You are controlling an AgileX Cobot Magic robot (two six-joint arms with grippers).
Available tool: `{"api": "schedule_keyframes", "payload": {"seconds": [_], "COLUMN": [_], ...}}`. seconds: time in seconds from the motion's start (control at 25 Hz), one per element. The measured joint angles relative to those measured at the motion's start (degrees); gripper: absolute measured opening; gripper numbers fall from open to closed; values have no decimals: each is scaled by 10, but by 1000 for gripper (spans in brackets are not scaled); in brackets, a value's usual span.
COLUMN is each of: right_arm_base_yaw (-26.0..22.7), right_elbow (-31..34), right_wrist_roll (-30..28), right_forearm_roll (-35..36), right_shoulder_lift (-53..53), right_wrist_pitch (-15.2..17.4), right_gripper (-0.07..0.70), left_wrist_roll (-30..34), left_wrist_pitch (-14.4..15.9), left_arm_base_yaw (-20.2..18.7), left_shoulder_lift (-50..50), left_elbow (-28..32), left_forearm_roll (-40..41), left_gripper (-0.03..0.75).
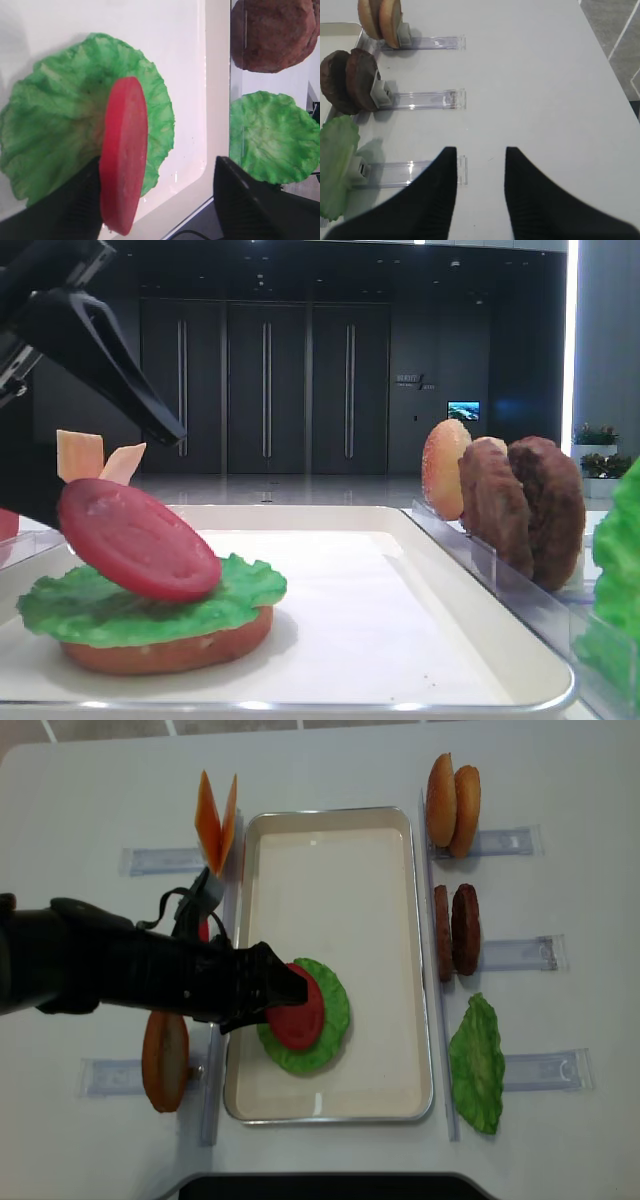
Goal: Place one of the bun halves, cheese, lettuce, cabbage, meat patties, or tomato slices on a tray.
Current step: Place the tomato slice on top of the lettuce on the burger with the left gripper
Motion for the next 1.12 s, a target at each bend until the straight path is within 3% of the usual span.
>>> {"api": "schedule_keyframes", "payload": {"seconds": [0.44,0.84,1.12], "right_arm_base_yaw": [0,0,0], "right_elbow": [0,0,0], "right_wrist_roll": [0,0,0], "right_forearm_roll": [0,0,0], "right_shoulder_lift": [0,0,0], "right_wrist_pitch": [0,0,0], "right_gripper": [230,230,230], "left_wrist_roll": [-181,-243,-336], "left_wrist_pitch": [0,39,46], "left_arm_base_yaw": [0,1,1], "left_shoulder_lift": [2,2,2], "left_elbow": [-60,-62,-82], "left_forearm_roll": [152,199,303], "left_gripper": [496,496,496]}}
